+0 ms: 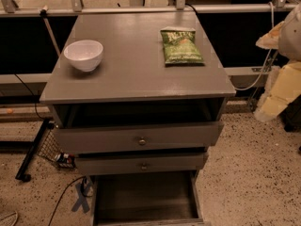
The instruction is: Place green jalapeno chip bag into bottom drawer
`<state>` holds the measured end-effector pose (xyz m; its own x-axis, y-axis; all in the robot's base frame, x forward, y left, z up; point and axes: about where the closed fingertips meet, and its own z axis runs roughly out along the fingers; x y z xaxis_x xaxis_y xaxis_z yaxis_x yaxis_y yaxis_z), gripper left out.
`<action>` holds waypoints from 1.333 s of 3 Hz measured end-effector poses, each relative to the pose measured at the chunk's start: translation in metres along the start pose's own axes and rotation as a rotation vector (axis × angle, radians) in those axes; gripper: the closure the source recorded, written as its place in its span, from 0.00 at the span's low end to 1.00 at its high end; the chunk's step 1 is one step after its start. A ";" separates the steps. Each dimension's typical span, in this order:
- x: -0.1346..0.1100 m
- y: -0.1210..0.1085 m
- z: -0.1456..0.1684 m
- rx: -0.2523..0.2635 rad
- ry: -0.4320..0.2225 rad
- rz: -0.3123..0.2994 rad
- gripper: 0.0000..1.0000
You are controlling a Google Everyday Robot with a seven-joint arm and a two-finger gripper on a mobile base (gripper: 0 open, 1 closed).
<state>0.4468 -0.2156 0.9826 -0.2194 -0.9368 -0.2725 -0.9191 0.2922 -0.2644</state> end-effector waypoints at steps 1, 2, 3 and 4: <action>-0.018 -0.042 0.008 0.037 -0.133 0.034 0.00; -0.031 -0.073 0.019 0.058 -0.202 0.072 0.00; -0.049 -0.110 0.053 0.070 -0.266 0.130 0.00; -0.049 -0.110 0.054 0.070 -0.267 0.130 0.00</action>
Offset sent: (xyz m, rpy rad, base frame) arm 0.1227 0.0151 0.0139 0.2834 -0.1388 -0.0612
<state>0.5766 -0.1915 0.9758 -0.2319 -0.8097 -0.5391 -0.8620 0.4279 -0.2719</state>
